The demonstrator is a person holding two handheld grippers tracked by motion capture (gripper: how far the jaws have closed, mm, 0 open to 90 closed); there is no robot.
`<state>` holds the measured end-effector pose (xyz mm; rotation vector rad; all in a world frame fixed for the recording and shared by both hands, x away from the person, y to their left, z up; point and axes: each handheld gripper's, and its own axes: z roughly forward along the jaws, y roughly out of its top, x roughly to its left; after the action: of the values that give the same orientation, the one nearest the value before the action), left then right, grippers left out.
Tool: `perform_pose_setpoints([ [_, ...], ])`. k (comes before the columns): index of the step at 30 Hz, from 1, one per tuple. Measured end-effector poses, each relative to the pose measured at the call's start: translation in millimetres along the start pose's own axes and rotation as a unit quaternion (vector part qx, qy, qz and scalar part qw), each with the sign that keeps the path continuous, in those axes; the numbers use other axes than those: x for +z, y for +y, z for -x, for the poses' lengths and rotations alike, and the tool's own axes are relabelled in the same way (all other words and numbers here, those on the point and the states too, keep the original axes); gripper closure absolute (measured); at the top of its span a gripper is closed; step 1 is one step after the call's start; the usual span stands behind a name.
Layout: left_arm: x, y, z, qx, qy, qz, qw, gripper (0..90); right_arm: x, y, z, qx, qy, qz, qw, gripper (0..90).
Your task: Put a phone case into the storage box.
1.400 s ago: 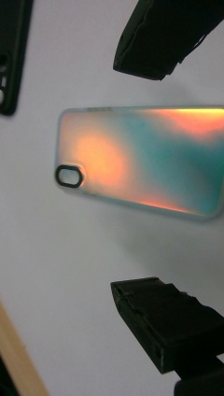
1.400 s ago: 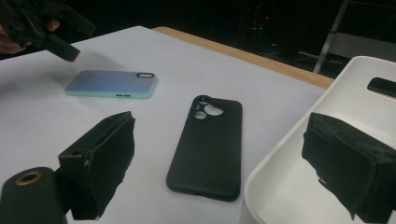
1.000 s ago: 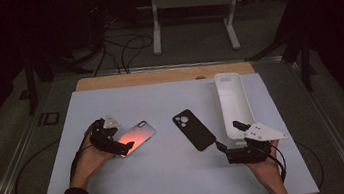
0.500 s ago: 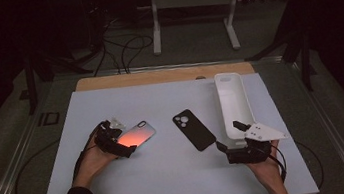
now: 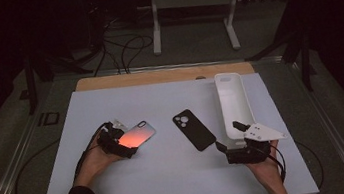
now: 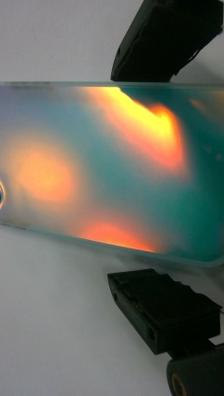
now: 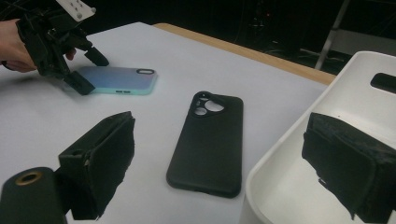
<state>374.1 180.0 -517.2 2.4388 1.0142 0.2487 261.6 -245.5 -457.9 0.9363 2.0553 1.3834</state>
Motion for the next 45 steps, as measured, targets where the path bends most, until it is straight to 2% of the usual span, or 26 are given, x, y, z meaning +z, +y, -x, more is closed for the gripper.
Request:
perform_pose_setpoints([
  [3, -1.1, 0.9, 0.2, -0.001, -0.002, -0.006, 1.0, 7.1, 0.5, 0.2, -1.0, -0.001, 0.001, -0.001, 1.0, 9.3],
  [7, -3.7, 1.4, 2.1, 0.006, -0.003, -0.007, 1.0, 14.7, 0.5, 0.1, -0.8, 0.0, 0.002, -0.001, 1.0, 9.3],
  [13, -4.7, 1.5, 2.2, -0.006, -0.001, -0.002, 1.0, 16.7, 0.7, 0.0, -1.2, 0.0, 0.003, -0.002, 1.0, 9.3],
  [16, -6.6, 1.0, 1.0, -0.018, -0.006, 0.008, 0.9998, 17.1, 1.0, -0.5, -0.8, 0.001, 0.003, -0.004, 1.0, 9.3],
  [20, -9.2, 1.8, 2.1, -0.016, 0.0, 0.014, 0.9998, 17.1, 1.4, -0.6, -0.5, 0.003, 0.004, -0.004, 1.0, 9.3],
  [28, -21.0, 3.7, 6.3, -0.023, 0.006, 0.05, 0.9985, 17.1, 1.5, -0.9, 0.6, 0.01, 0.005, -0.002, 0.9999, 9.3],
  [30, -24.8, 3.8, 8.3, -0.023, 0.009, 0.061, 0.9978, 17.1, 1.4, -1.0, 0.9, 0.012, 0.004, -0.004, 0.9999, 9.4],
  [33, -32.8, 3.4, 12.7, -0.026, 0.015, 0.09, 0.9955, 17.1, 1.8, -1.1, 1.3, 0.013, 0.005, -0.002, 0.9999, 9.4],
  [37, -40.4, 1.3, 18.1, -0.023, 0.017, 0.113, 0.9932, 17.1, 2.2, -1.3, 1.5, 0.014, 0.006, -0.002, 0.9999, 9.3],
  [45, -52.8, -6.2, 30.8, -0.019, 0.024, 0.16, 0.9866, 17.1, 2.0, -0.5, 2.6, 0.014, 0.004, 0.002, 0.9999, 9.3],
])
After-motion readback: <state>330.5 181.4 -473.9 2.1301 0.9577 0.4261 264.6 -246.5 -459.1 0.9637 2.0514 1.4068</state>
